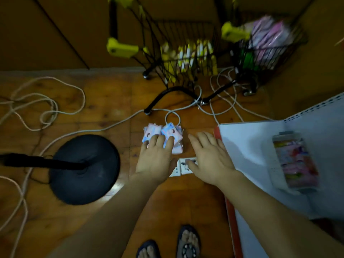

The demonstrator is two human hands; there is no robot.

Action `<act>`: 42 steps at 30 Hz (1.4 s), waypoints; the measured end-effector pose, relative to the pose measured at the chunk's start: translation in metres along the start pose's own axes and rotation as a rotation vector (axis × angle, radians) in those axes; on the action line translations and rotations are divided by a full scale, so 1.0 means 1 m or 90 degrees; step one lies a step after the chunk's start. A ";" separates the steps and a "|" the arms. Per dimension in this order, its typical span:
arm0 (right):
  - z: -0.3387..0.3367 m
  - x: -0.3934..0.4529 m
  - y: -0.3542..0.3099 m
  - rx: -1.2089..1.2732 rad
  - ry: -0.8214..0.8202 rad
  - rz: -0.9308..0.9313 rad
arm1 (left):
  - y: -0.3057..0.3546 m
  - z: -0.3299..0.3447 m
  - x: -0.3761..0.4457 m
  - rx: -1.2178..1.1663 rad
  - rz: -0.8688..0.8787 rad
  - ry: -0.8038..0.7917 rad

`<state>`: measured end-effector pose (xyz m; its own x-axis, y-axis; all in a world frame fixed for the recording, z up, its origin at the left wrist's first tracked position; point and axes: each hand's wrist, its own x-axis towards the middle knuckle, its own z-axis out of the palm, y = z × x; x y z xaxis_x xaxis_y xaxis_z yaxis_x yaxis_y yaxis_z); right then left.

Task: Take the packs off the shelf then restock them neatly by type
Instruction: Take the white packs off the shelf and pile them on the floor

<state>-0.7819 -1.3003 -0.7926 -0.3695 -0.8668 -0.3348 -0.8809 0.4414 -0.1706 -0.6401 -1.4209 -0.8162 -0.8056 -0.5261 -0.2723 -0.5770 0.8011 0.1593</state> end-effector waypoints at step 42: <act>-0.674 -0.421 -0.096 -0.209 0.499 0.412 | 0.267 -0.725 -0.193 -0.059 0.511 0.487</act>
<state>-0.7408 -1.1339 -0.0102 -0.7799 -0.4484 0.4368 -0.4417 0.8886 0.1235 -0.7361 -1.3129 -0.0329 -0.8019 0.0721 0.5931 0.1664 0.9803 0.1059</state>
